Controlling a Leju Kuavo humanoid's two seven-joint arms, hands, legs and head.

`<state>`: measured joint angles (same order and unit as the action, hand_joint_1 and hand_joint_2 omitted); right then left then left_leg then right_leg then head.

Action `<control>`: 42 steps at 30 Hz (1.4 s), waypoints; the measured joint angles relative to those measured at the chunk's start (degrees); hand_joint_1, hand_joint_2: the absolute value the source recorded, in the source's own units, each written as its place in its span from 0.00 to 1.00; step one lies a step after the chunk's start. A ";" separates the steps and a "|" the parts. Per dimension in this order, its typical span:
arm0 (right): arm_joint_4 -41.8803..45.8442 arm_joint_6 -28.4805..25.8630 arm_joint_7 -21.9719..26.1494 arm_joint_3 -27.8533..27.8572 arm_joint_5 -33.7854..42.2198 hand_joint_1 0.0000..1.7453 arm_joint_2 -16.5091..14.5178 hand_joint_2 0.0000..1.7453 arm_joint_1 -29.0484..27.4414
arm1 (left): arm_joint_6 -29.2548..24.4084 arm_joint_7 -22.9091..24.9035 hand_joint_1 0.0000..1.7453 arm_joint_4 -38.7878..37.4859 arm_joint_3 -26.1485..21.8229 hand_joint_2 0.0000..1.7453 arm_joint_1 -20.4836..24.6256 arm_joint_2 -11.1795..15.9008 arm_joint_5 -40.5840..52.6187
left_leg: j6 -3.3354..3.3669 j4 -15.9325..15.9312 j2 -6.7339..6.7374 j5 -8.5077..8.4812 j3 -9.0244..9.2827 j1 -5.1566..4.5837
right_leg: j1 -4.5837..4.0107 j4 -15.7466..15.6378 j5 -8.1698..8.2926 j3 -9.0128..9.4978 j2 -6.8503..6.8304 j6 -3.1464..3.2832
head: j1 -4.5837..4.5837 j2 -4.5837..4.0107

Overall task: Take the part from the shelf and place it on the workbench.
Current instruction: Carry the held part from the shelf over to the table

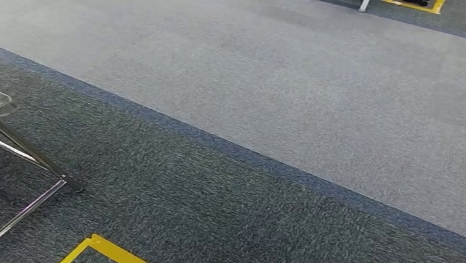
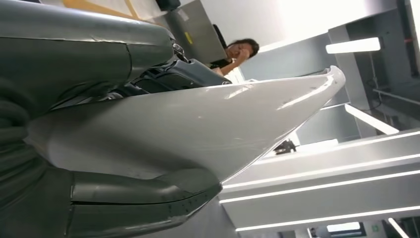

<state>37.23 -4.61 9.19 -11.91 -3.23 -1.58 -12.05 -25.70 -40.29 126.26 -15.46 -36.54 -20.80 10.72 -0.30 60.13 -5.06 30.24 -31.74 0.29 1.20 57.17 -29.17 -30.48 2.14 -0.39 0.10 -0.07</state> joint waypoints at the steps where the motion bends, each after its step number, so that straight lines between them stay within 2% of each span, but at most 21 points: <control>1: 0.12 -0.17 -0.05 -0.30 0.33 0.00 0.07 1.00 -0.07 | -0.55 0.00 1.00 0.12 0.13 1.00 0.08 0.01 0.12 | -0.24 2.77 1.98 1.60 -1.24 -0.01 | 0.04 -0.19 -0.03 0.21 -0.88 0.23 | 0.12 0.00; 3: 0.21 -0.56 -0.26 -1.00 1.27 0.00 0.22 1.00 -0.30 | -2.11 0.01 1.00 0.24 0.39 1.00 0.26 0.01 0.65 | -0.75 10.19 4.05 5.08 -4.90 0.13 | -0.04 -0.22 -0.35 0.47 -2.72 0.44 | 0.31 0.00; 5: 0.31 -0.99 -0.49 -1.89 2.44 0.00 0.43 1.00 -0.42 | -4.26 0.01 1.00 0.30 0.49 1.00 0.24 0.01 1.61 | -1.10 13.58 4.36 5.38 -6.69 0.36 | -0.06 -0.21 -0.74 0.67 -4.54 0.41 | 0.31 0.00; 7: 0.53 -1.47 -0.62 -2.97 3.62 0.00 0.63 1.00 -0.36 | -6.47 0.01 1.00 0.57 0.60 1.00 0.21 0.04 2.54 | -1.14 8.58 5.31 1.71 -4.27 0.48 | -0.05 -0.21 -1.23 1.00 -6.12 0.25 | 0.31 0.00; 9: 0.75 -1.83 -0.72 -4.04 4.58 0.00 0.79 1.00 -0.25 | -7.98 0.01 1.00 0.93 0.92 1.00 0.24 0.18 3.05 | -0.67 1.15 7.88 -1.19 -0.53 0.17 | -0.21 -0.18 -1.89 1.64 -7.42 -0.27 | 0.28 0.00; 11: 0.92 -2.02 -0.79 -4.89 5.08 0.00 1.01 1.00 -0.11 | -8.68 0.01 1.00 1.21 1.44 1.00 0.22 0.35 3.27 | 0.18 -1.71 8.92 -1.51 0.83 -0.28 | -0.41 -0.20 -2.39 2.31 -8.58 -0.98 | 0.21 0.00; 13: 1.21 -2.13 -0.84 -5.48 5.19 0.00 1.17 1.00 0.06 | -8.96 0.01 1.00 1.47 1.77 1.00 0.06 0.43 3.34 | 1.09 -1.95 7.55 -1.71 0.71 -0.37 | -0.35 -0.39 -2.63 3.03 -9.62 -1.59 | 0.22 0.00; 16: 1.64 -2.22 -0.85 -6.15 5.22 0.00 1.45 1.00 0.28 | -9.13 0.00 1.00 1.87 1.94 1.00 -0.02 0.47 3.49 | 2.14 -2.72 5.76 -2.31 0.90 0.05 | -0.08 3.73 -5.45 1.37 -5.88 -2.15 | -0.16 0.00; 18: 1.69 -2.23 -0.86 -6.45 5.25 0.00 1.57 1.00 0.15 | -9.16 0.01 1.00 1.97 2.07 1.00 0.07 0.50 3.54 | 2.43 -2.75 4.51 -2.32 0.83 0.07 | -0.04 11.82 -8.83 -2.80 -2.89 -2.26 | -0.43 0.00; 20: 1.70 -2.24 -0.87 -6.61 5.34 0.00 1.69 1.00 -0.14 | -9.23 0.01 1.00 1.97 2.17 1.00 0.08 0.51 3.55 | 2.53 -2.74 2.92 -2.22 0.96 0.04 | -0.07 16.91 -9.36 -6.21 -2.24 -2.30 | -0.48 0.00; 22: 1.70 -2.37 -0.88 -6.78 5.74 0.00 1.89 1.00 -0.17 | -9.61 0.01 1.00 1.97 2.25 1.00 0.08 0.57 3.54 | 2.42 -2.72 1.22 -2.05 1.30 0.06 | -0.03 13.25 -5.42 -5.70 -1.78 -2.16 | -0.49 0.00; 24: 1.70 -2.65 -0.86 -7.25 6.52 0.00 2.16 1.00 -0.08 | -10.38 0.01 1.00 1.97 2.49 1.00 0.09 0.75 3.51 | 2.00 -2.55 -0.31 -1.72 1.55 0.04 | 0.19 5.19 -1.21 -2.72 0.67 -1.93 | -0.47 0.00; 26: 1.72 -2.93 -0.85 -7.90 7.38 0.00 2.37 1.00 0.00 | -11.19 0.01 1.00 1.98 3.02 1.00 0.08 1.10 3.54 | 1.36 -2.36 -1.68 -1.53 1.34 0.05 | 0.30 1.00 -0.21 -0.80 2.56 -1.71 | -0.45 0.00; 28: 1.79 -3.15 -0.85 -8.59 8.01 0.00 2.45 1.00 0.07 | -11.77 0.01 1.00 2.00 3.40 1.00 -0.03 1.47 3.62 | 0.65 -2.36 -2.89 -1.61 1.00 0.24 | 0.22 0.65 -0.45 -0.28 1.72 -1.25 | -0.44 0.00; 29: 1.83 -3.28 -0.82 -8.86 8.25 0.00 2.52 1.00 0.12 | -12.01 0.01 1.00 2.02 3.44 1.00 -0.11 1.63 3.65 | 0.35 -2.13 -2.45 -1.45 0.84 0.27 | 0.25 0.54 -0.39 -0.09 1.03 -0.93 | -0.42 0.00; 31: 1.88 -3.55 -0.78 -9.36 8.73 0.00 2.69 1.00 0.19 | -12.52 0.01 1.00 2.09 3.56 1.00 -0.08 2.02 3.72 | -0.21 0.88 0.56 0.46 -0.49 0.17 | 0.37 0.26 -0.33 0.14 -0.52 -0.31 | -0.06 0.00; 33: 1.88 -3.82 -0.73 -10.02 9.43 0.00 2.89 1.00 0.10 | -13.25 0.01 1.00 2.13 4.03 1.00 0.03 2.49 3.90 | -0.63 8.23 3.65 4.16 -4.01 0.18 | 0.20 0.24 -0.58 0.29 -2.30 0.08 | 0.23 0.00; 35: 1.88 -4.08 -0.73 -10.85 10.24 0.00 3.08 1.00 0.01 | -13.91 0.01 1.00 2.13 4.52 1.00 0.04 2.88 4.36 | -0.83 13.92 4.33 5.80 -6.89 0.30 | 0.06 0.26 -0.88 0.46 -4.24 0.20 | 0.22 0.00; 37: 1.90 -4.42 -0.73 -11.69 11.09 0.00 3.23 1.00 0.14 | -14.21 0.01 1.00 2.13 4.68 1.00 0.02 3.11 4.96 | -0.71 11.33 4.78 3.04 -5.68 0.29 | 0.03 0.26 -1.25 0.75 -5.90 0.14 | 0.22 0.00; 39: 1.96 -4.70 -0.73 -12.52 11.82 0.00 3.36 1.00 0.27 | -14.31 0.01 1.00 2.18 4.69 1.00 0.07 3.21 5.44 | -0.19 3.47 7.41 -0.65 -1.75 -0.08 | -0.13 0.29 -1.83 1.22 -7.28 -0.18 | 0.23 0.00; 42: 2.12 -4.93 -0.70 -13.54 12.52 0.00 3.61 1.00 0.37 | -14.35 0.01 1.00 2.36 4.73 1.00 0.15 3.22 5.77 | 0.77 -1.71 9.87 -1.44 0.64 -0.82 | -0.48 0.19 -2.59 2.12 -9.21 -1.14 | 0.24 0.00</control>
<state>39.35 -9.54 8.49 -25.45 9.29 2.03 -11.68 -40.05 -40.28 128.62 -10.73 -36.40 -17.57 16.49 0.47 58.43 4.82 28.79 -31.11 -0.53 0.71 57.36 -31.76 -28.36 -7.07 -1.53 0.35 -0.07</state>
